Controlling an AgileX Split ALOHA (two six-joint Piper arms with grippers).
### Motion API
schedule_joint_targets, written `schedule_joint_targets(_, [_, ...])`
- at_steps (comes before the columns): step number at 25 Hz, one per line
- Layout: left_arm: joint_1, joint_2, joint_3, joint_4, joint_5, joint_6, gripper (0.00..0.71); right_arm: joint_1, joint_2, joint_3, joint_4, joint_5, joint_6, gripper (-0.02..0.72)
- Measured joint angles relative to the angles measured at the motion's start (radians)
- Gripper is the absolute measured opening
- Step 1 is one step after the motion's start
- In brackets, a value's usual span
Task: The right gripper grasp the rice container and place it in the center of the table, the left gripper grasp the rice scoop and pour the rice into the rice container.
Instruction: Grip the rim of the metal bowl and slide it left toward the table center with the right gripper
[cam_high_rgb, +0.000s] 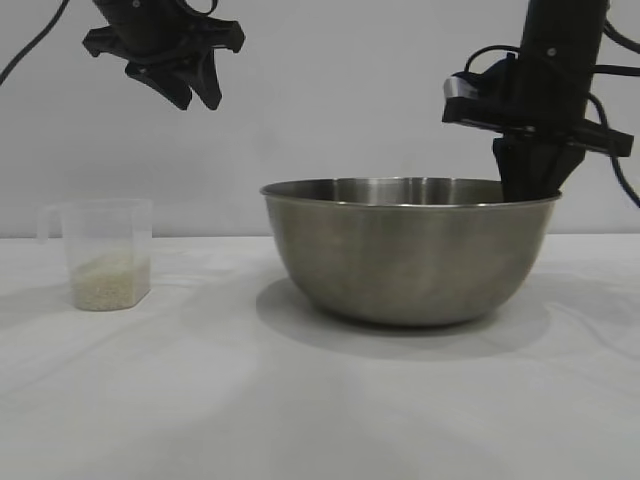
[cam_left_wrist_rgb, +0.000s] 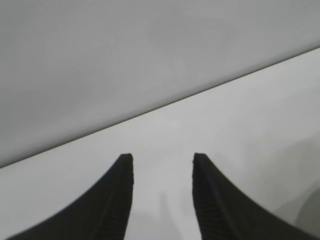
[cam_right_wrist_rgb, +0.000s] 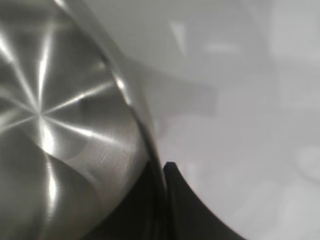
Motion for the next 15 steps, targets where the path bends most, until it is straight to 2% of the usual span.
schedule_joint_targets(6, [0.000, 0.000, 0.000, 0.000, 0.000, 0.000, 0.253, 0.000, 0.000, 0.000, 0.006, 0.000, 0.000, 0.000])
schedule_joint_targets(8, [0.000, 0.000, 0.000, 0.000, 0.000, 0.000, 0.253, 0.000, 0.000, 0.000, 0.007, 0.000, 0.000, 0.048])
schedule_joint_targets(12, [0.000, 0.000, 0.000, 0.000, 0.000, 0.000, 0.253, 0.000, 0.000, 0.000, 0.005, 0.000, 0.002, 0.344])
schedule_joint_targets(14, [0.000, 0.000, 0.000, 0.000, 0.000, 0.000, 0.253, 0.000, -0.004, 0.000, 0.002, 0.000, 0.002, 0.468])
schedule_joint_targets(15, [0.000, 0.000, 0.000, 0.000, 0.000, 0.000, 0.253, 0.000, -0.014, 0.000, -0.002, 0.000, 0.002, 0.506])
